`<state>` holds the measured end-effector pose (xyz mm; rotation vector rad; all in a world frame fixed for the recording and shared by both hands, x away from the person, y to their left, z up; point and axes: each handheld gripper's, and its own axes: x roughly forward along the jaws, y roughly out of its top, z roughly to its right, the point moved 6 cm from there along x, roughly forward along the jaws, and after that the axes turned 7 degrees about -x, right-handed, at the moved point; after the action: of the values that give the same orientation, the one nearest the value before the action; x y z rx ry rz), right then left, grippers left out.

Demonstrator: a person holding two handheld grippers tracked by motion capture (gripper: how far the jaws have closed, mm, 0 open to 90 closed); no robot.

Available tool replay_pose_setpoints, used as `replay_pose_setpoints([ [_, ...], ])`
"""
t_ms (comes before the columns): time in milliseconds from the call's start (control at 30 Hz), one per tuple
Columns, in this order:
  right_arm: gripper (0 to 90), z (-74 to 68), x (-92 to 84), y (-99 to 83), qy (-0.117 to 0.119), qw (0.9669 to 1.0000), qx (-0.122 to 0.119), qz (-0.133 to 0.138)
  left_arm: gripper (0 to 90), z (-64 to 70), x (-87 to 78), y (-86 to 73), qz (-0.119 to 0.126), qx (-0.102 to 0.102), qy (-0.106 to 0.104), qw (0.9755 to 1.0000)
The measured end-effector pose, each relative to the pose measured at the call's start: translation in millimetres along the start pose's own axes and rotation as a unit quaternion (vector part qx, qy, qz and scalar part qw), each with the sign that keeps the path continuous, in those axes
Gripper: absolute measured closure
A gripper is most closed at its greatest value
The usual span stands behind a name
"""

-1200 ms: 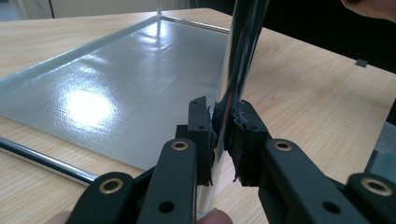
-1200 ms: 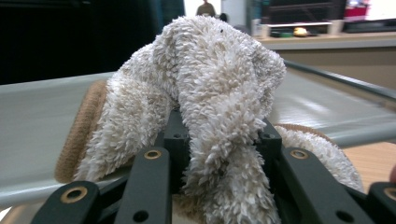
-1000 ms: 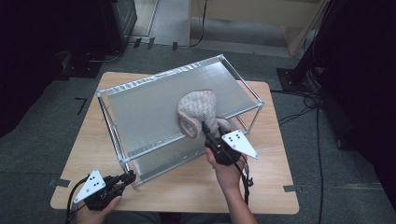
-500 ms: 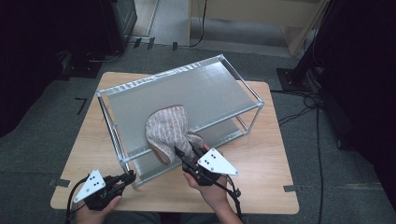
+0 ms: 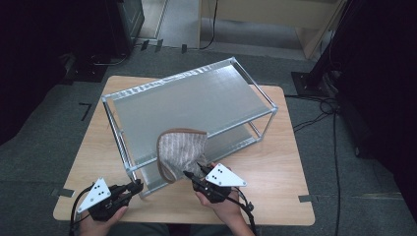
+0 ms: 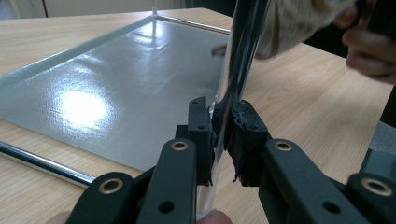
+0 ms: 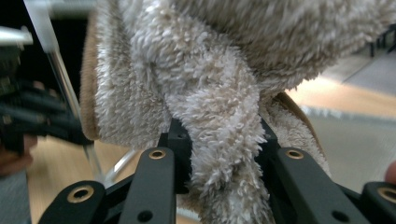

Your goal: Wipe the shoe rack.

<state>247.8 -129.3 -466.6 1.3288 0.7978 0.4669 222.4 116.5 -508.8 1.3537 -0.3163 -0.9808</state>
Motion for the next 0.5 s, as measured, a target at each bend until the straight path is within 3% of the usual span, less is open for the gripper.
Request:
replay_pose_setpoints([
  [167, 70.1, -6.0, 16.2, -33.4, 0.014, 0.9967, -0.009, -0.08, 79.7, 1.6, 0.7, -0.2, -0.002, 0.001, -0.005, 1.0],
  [267, 70.0, -14.0, 30.2, -50.9, 0.017, 0.9914, -0.009, -0.129, 79.8, 3.0, 1.5, -0.4, -0.003, 0.004, -0.007, 1.0],
  [333, 69.7, -20.2, 36.6, -56.7, 0.027, 0.9892, -0.009, -0.144, 79.7, 3.0, 1.6, -0.4, -0.002, 0.003, -0.008, 1.0],
  [500, 68.8, -32.9, 52.0, -63.7, 0.045, 0.9874, -0.013, -0.151, 79.7, 2.7, 1.7, -0.5, -0.001, 0.003, -0.01, 0.9999],
])
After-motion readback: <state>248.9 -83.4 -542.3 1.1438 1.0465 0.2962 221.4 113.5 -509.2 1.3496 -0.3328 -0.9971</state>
